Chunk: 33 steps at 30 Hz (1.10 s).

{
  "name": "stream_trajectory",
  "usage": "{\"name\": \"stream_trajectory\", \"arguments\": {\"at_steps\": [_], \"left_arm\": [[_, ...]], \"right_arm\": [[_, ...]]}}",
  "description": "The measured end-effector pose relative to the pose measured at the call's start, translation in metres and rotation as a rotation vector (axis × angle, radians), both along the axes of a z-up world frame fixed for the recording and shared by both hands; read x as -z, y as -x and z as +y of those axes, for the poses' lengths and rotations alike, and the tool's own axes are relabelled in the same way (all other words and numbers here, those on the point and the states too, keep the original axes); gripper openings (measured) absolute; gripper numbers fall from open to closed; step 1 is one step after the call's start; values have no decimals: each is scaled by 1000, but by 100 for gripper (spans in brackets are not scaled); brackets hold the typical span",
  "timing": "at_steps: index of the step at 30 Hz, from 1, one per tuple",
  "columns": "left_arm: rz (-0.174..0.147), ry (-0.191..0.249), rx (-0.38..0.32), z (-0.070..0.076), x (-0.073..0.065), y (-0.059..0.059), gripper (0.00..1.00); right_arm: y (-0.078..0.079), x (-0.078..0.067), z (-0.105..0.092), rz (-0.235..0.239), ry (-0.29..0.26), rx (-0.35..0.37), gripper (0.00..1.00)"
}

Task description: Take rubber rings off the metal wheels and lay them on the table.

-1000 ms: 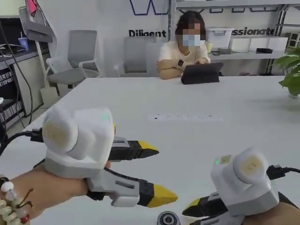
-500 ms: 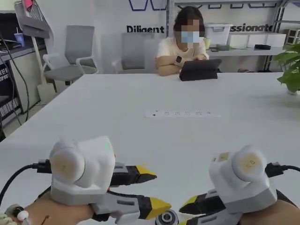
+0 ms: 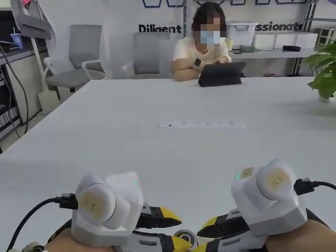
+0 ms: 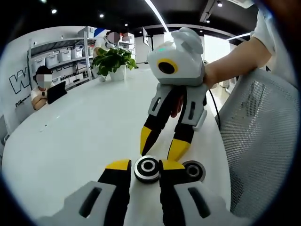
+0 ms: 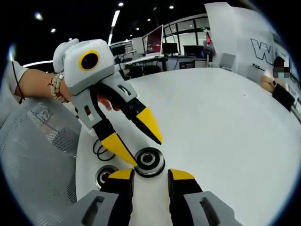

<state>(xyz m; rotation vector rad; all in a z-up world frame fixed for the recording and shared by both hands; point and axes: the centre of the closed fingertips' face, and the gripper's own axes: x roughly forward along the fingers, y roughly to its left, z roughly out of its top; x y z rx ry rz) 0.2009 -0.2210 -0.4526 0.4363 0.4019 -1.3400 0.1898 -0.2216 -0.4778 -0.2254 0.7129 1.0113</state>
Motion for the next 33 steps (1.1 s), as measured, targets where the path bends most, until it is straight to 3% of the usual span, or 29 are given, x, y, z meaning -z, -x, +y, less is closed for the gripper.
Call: {"name": "stream_trajectory", "arguments": {"at_steps": [5, 10, 13, 24, 33], "left_arm": [[4, -29, 6, -1, 8, 3, 16], [18, -17, 1, -2, 7, 4, 13], [42, -10, -7, -2, 7, 5, 10], [53, 8, -16, -2, 7, 5, 10], [55, 13, -19, -2, 8, 5, 10]], "right_arm": [[1, 1, 0, 0, 4, -6, 25], [1, 1, 0, 1, 4, -8, 22], [1, 2, 0, 1, 8, -12, 21], [2, 1, -1, -10, 22, -30, 17], [2, 2, -8, -50, 76, -61, 2]]}}
